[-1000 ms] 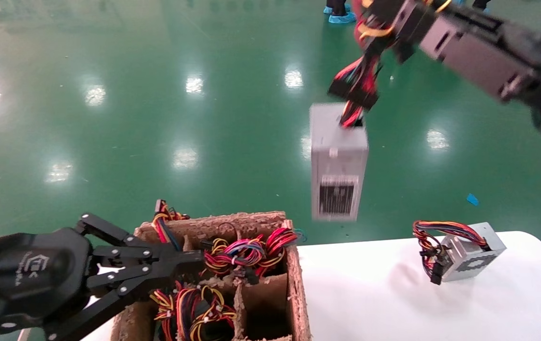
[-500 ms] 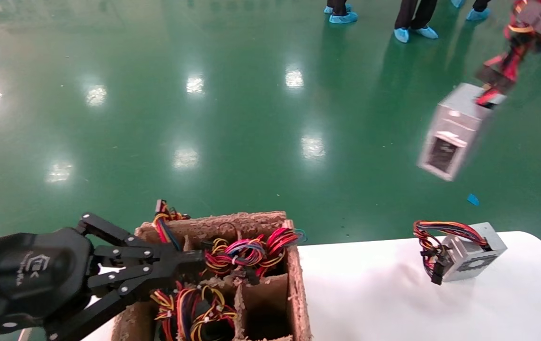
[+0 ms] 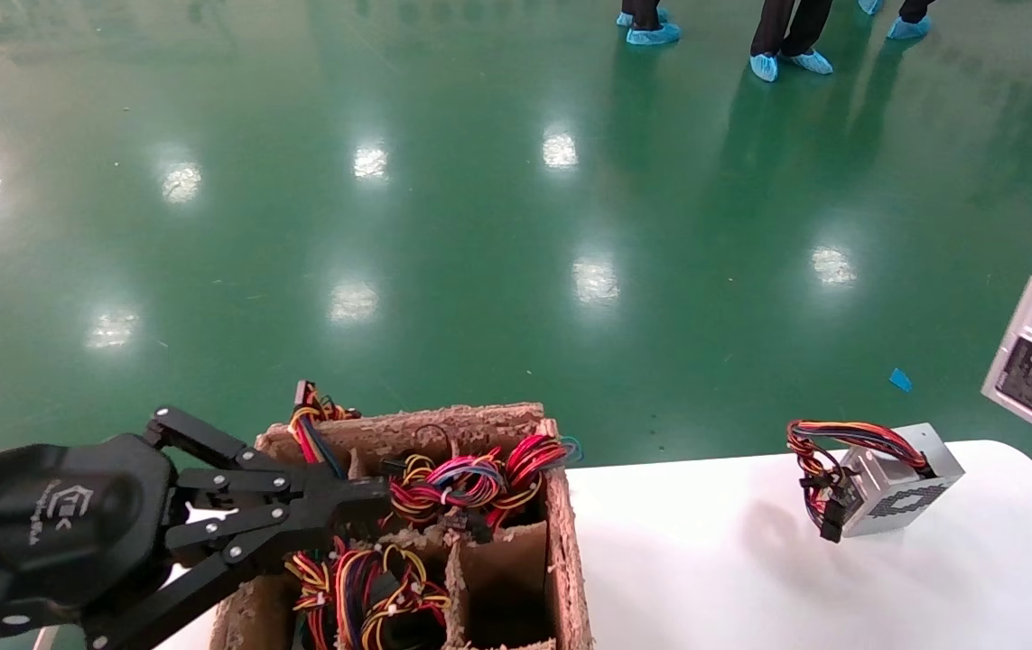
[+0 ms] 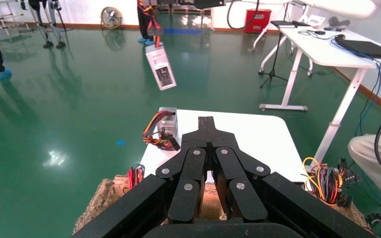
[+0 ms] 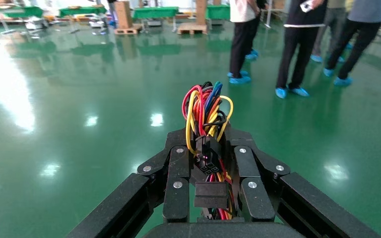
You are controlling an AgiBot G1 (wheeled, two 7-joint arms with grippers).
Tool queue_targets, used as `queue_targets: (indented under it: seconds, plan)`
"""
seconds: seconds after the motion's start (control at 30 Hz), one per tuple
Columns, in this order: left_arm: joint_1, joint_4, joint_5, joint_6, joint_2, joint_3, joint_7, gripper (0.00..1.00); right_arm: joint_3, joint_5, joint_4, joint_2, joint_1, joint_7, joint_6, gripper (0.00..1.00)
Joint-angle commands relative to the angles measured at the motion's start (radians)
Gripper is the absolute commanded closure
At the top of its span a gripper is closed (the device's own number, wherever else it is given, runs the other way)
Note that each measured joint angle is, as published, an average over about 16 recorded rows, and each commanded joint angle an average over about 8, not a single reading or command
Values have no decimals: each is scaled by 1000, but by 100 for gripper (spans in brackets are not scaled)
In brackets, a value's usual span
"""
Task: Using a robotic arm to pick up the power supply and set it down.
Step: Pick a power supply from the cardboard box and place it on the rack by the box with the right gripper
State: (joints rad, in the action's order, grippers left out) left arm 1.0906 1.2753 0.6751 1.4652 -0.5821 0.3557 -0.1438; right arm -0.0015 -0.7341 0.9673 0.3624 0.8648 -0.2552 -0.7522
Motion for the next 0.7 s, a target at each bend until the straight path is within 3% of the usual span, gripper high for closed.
queue_targets:
  seconds: [0.03,0.4,0.7]
  plan:
    - [0,0,0,0,0,0,0,100,15,7,-8,-13,-31,2,9,100]
    - [0,0,0,0,0,0,0,100,77,43,-31,3,-193,36,36,100]
    - [0,0,0,0,0,0,0,100,36,27,-116,72,-169,46,21,100]
